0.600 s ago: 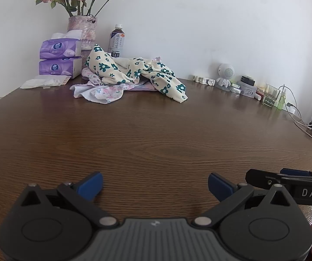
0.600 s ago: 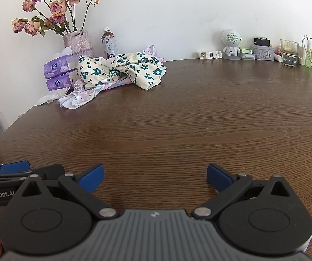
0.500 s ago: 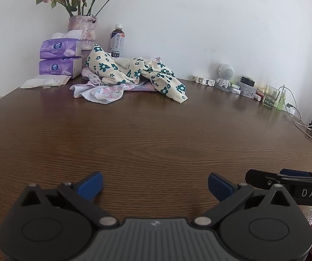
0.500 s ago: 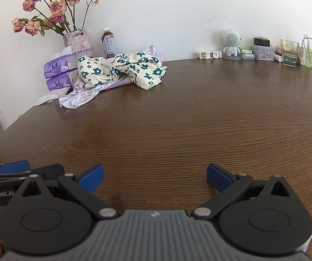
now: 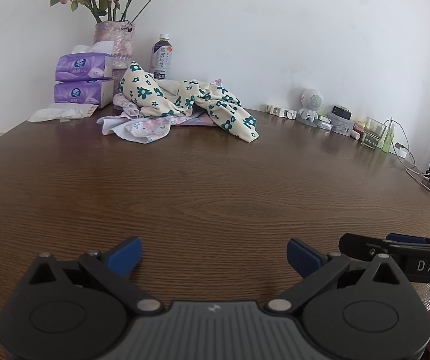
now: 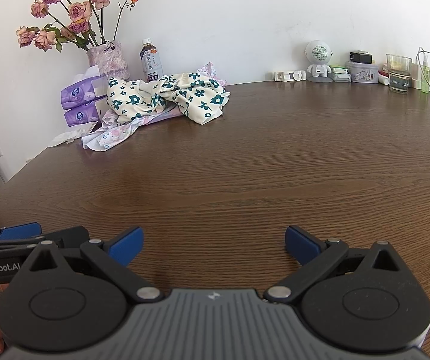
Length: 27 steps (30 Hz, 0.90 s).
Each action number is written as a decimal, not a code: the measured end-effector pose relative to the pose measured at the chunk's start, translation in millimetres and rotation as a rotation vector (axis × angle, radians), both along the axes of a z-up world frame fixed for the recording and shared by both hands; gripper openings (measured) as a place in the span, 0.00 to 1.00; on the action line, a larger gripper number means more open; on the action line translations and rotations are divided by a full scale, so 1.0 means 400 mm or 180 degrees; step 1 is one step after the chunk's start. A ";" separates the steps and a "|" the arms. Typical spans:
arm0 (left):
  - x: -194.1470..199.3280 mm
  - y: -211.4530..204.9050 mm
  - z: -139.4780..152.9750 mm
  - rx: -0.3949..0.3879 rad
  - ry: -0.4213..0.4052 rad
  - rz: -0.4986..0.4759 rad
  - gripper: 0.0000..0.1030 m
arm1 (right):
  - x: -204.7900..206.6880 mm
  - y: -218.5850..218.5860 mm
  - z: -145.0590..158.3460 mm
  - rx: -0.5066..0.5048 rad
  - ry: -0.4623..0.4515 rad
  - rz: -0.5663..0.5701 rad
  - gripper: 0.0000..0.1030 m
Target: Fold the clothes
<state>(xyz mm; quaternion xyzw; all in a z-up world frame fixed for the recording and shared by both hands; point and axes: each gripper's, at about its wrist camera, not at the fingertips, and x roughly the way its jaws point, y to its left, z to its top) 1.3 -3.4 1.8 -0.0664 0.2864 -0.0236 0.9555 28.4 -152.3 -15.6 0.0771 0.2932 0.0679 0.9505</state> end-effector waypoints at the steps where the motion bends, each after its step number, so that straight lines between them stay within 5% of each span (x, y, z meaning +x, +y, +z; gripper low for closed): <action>1: 0.000 0.001 0.000 -0.0003 -0.0001 -0.0001 1.00 | 0.001 0.001 -0.001 0.0000 0.0000 0.0000 1.00; 27: -0.009 0.007 0.001 -0.0008 -0.0003 -0.0010 1.00 | 0.003 0.004 -0.005 -0.0012 -0.0001 -0.0011 1.00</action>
